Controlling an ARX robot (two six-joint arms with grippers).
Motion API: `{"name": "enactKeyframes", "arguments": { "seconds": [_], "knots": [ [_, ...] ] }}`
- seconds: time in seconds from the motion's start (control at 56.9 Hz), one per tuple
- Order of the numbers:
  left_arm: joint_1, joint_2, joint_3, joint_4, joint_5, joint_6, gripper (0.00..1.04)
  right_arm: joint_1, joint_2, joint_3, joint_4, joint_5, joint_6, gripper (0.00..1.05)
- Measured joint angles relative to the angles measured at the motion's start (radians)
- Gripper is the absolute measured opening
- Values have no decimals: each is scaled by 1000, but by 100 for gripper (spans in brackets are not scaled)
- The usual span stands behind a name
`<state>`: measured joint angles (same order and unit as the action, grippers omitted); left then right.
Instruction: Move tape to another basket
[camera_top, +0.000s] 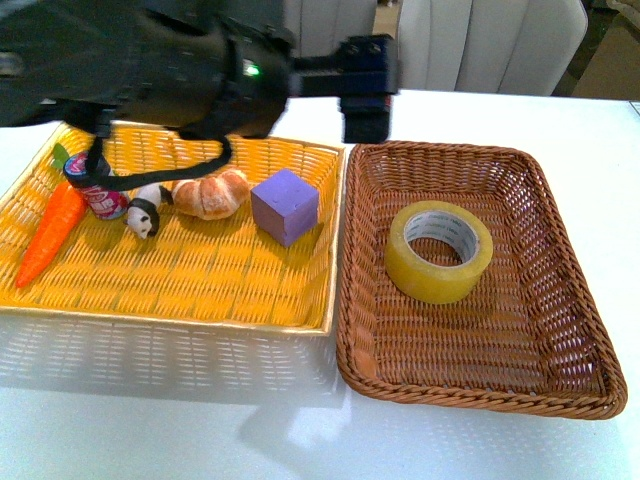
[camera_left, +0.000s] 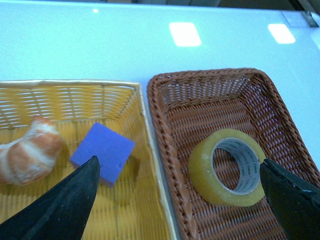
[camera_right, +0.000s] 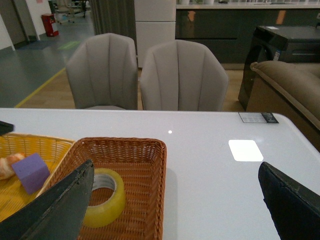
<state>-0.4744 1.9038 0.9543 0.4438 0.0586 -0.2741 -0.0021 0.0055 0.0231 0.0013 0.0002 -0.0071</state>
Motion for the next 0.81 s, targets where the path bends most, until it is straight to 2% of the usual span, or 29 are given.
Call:
{"name": "enactKeyframes", "arguments": {
  "seconds": [0.158,0.264,0.281,0.299,0.334,0.404,0.492,0.774,0.809],
  "knots": [
    [58,-185,-209,134,27,-41,96,0,0,0,0,0,0,96],
    [109,-375,-351,160,48,-94,96,0,0,0,0,0,0,96],
    [106,-388,-389,233,-40,-61,92,0,0,0,0,0,0,96],
    [106,-391,-402,270,-59,-54,90,0,0,0,0,0,0,96],
    [108,-399,-456,412,-217,24,83,0,0,0,0,-2,0,96],
    [131,-431,-547,574,-352,136,71,0,0,0,0,-3,0,96],
    [174,-501,-618,612,-353,202,56,0,0,0,0,0,0,96],
    [279,-665,-806,632,-245,256,4,0,-1,0,0,0,0,96],
    [288,-687,-821,619,-235,256,2,0,-1,0,0,0,0,96]
  ]
}}
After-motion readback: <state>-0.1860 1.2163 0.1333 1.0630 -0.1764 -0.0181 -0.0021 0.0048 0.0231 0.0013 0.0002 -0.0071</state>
